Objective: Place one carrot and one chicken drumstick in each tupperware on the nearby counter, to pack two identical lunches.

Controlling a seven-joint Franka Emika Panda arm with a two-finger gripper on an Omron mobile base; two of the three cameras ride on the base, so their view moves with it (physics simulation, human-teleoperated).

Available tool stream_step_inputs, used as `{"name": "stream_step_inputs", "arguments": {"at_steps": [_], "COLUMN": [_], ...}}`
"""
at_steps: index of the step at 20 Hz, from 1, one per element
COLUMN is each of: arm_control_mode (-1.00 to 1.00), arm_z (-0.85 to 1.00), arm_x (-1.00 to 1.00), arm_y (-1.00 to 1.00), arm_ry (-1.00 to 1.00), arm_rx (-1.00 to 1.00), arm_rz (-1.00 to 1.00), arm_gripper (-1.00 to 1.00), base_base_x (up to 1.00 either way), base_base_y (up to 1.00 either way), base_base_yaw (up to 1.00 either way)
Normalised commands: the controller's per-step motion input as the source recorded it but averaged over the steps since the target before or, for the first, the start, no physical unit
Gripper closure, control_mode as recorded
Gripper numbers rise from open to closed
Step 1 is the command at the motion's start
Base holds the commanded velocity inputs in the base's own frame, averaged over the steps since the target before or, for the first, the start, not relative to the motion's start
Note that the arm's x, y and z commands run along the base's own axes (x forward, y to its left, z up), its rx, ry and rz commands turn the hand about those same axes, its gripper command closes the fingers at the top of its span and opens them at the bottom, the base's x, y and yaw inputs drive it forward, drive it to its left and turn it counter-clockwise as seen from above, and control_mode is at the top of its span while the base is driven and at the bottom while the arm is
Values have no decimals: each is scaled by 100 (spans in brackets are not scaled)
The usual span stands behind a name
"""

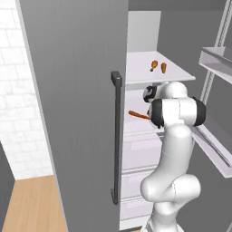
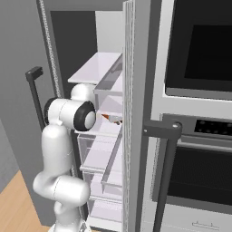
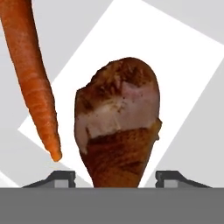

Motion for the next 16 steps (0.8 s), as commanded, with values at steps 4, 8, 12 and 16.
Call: {"name": "stream_step_inputs", "arguments": {"at_steps": [4,8,12,16], "arm_control_mode": [-100,-100,-100,-100], "arm_z": [-14,-16,-4,-20], "arm_x": [-14,-32,-72,-42], "arm_y": [1,4,17,21], "arm_ry": [10,5,0,-3], "arm_rx": [0,1,1,0], "arm_rz": [0,0,0,0], "arm_gripper": [100,100,100,100], "base_base_x": [0,0,0,0], "base_base_y": [0,0,0,0], "base_base_yaw": [0,0,0,0]}}
